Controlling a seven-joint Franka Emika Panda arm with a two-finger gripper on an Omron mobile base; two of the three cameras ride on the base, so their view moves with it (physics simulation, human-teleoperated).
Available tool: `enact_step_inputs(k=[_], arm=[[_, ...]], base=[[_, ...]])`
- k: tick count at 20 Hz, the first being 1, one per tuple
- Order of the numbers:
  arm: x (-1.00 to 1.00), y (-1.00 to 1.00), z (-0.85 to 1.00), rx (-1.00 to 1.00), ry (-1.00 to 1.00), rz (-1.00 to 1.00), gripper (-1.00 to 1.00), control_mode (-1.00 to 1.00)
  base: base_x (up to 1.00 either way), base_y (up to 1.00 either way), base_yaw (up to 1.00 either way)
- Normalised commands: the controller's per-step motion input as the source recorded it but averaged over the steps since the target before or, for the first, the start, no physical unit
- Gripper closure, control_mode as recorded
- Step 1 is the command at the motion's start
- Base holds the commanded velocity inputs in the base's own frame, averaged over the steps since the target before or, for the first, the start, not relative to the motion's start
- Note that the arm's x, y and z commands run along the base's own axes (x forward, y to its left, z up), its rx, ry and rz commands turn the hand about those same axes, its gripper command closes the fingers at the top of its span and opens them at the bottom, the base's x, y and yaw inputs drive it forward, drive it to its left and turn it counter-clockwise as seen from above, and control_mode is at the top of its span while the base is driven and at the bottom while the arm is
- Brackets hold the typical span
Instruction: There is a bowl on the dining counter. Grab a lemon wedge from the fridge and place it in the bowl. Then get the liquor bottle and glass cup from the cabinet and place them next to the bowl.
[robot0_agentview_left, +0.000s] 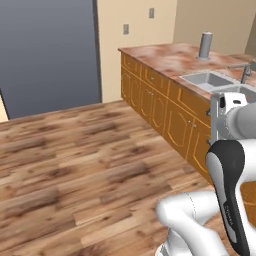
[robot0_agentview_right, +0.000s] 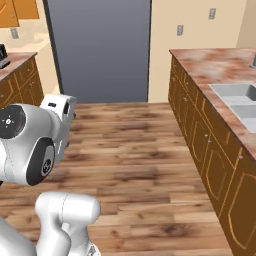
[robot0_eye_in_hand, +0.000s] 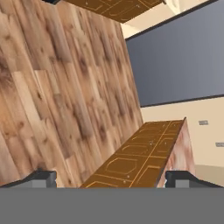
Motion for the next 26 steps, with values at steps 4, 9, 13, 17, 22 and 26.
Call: enact_step_inputs(k=[4,9,13,17,22,26], arm=[[0.00,0.00,0.00,0.00,0.00,0.00,-1.00,1.00],[0.00,0.00,0.00,0.00,0.00,0.00,-1.00,1.00],[0.00,0.00,0.00,0.00,0.00,0.00,-1.00,1.00],[0.00,0.00,0.00,0.00,0.00,0.00,-1.00,1.00],[0.00,0.00,0.00,0.00,0.00,0.00,-1.00,1.00],[0.00,0.00,0.00,0.00,0.00,0.00,-1.00,1.00]], base=[[1.00,0.36,0.00],[1.00,0.30,0.00],[1.00,0.18,0.00],[1.00,0.23,0.00],[1.00,0.13,0.00],[1.00,0.08,0.00]])
